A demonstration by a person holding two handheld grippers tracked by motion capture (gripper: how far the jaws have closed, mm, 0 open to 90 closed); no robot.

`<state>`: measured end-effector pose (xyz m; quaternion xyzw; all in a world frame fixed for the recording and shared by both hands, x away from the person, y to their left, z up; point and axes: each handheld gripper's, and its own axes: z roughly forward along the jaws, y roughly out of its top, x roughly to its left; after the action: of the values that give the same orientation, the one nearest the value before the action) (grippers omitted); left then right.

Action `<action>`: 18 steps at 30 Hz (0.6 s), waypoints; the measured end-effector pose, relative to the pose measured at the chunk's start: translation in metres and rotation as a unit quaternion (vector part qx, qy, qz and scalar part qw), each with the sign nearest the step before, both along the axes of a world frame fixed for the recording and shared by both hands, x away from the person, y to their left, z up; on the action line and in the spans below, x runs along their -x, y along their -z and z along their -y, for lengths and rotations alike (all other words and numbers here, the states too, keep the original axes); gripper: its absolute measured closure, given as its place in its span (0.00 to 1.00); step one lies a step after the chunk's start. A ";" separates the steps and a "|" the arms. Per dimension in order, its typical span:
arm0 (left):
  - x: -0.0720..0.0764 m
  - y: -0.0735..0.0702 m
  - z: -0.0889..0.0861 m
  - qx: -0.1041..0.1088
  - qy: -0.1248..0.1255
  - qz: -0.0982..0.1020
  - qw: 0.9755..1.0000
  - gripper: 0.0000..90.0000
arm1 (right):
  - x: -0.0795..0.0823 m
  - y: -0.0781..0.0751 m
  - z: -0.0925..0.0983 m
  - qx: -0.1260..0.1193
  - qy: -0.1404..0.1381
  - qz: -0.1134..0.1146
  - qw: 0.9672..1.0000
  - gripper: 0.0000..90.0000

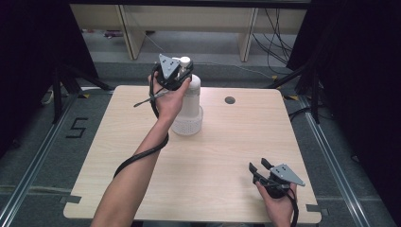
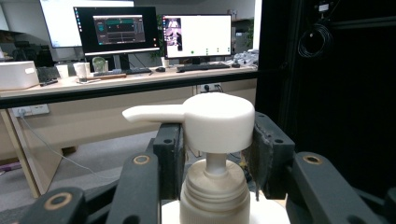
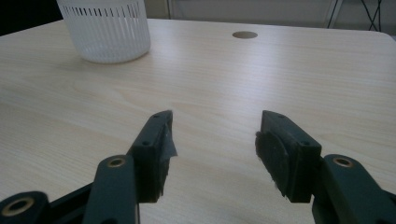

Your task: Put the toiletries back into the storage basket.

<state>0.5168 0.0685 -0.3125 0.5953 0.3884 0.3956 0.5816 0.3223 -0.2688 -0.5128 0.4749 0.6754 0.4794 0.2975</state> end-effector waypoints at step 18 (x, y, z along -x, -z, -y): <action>-0.003 0.016 0.000 -0.006 0.000 -0.014 1.000 0.66 | 0.000 0.000 -0.001 -0.007 -0.002 -0.001 1.000 0.51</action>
<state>0.5199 0.0689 -0.3283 0.6044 0.3944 0.3894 0.5723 0.3221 -0.2675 -0.5131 0.4759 0.6736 0.4840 0.2925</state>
